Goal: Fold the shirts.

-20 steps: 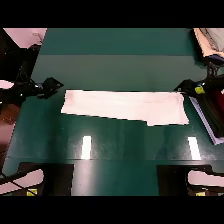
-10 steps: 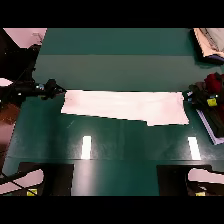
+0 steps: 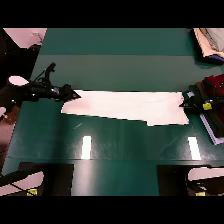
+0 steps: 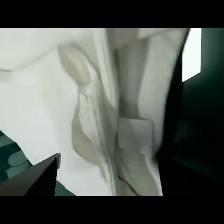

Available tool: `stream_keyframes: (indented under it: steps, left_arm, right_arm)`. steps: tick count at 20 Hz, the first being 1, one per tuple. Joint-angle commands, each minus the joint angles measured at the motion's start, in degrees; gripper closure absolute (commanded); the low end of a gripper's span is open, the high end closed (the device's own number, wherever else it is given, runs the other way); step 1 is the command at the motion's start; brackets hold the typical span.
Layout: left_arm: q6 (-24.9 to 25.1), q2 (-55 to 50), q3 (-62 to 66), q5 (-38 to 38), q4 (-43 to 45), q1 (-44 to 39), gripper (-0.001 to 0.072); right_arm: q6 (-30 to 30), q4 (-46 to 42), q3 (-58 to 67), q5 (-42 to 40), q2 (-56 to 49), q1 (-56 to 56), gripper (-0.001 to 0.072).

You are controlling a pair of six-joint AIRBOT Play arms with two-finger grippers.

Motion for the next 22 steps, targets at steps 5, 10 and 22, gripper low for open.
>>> stream_keyframes:
  steps: [5,10,22]
  left_arm:
    - [-4.13,-0.57,0.87,7.96,1.2,-12.35,0.0678]
    - [-8.55,-8.31,12.22,8.37,6.64,-19.5,0.0678]
    - [-15.61,-39.21,41.99,4.59,12.31,-33.03,0.0678]
  right_arm:
    - [-2.32,-0.79,-0.13,1.46,-2.45,3.89,0.0352]
    - [-2.29,5.79,2.58,4.0,-1.36,2.64,0.0691]
    - [12.61,7.1,22.73,8.15,12.52,19.17,0.0694]
